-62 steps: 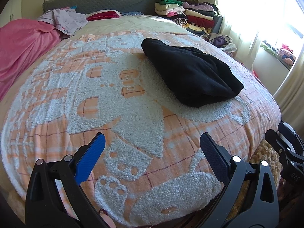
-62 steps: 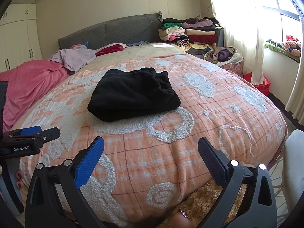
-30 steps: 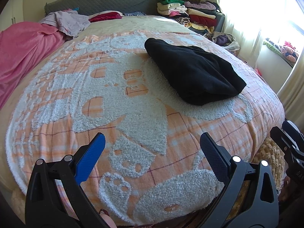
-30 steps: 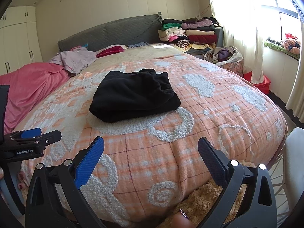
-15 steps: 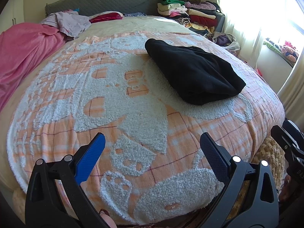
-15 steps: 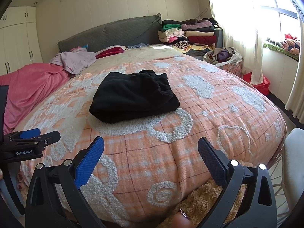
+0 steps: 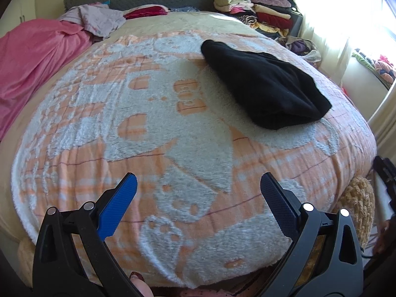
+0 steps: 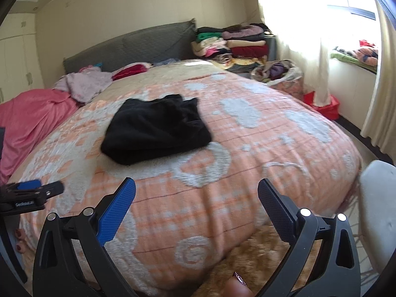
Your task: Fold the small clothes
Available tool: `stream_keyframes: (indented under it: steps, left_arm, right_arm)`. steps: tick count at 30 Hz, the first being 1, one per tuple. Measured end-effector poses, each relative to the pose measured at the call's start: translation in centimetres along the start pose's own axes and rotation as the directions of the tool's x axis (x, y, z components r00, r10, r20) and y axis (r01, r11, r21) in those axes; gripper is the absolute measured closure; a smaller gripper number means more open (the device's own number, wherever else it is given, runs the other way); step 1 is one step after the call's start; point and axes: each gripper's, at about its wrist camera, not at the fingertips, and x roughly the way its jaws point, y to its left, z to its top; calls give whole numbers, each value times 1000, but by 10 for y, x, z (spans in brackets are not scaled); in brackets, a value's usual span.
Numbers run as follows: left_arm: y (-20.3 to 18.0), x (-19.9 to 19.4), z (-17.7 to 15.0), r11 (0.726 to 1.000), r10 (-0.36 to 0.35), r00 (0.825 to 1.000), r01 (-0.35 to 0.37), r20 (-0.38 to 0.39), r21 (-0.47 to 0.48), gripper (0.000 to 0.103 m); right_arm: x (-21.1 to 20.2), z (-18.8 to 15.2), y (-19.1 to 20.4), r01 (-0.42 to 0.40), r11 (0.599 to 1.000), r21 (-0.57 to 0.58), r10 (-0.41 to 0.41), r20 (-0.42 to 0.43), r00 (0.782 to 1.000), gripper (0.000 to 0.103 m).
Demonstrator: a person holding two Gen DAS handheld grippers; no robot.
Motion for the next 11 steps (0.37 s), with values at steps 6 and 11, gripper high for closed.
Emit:
stream_keyframes:
  steps: [6,11]
  left_arm:
    - [82,8,14,986,102,995,-102,-12,-129,10]
    - [218,32,36,876,368,921,-390,-130,-285,10]
  right_arm:
    - [-9,11,-114,252,946,201,-255,-12,967,5]
    - [2,4,-263,497,774,393,-474,-160,866,5]
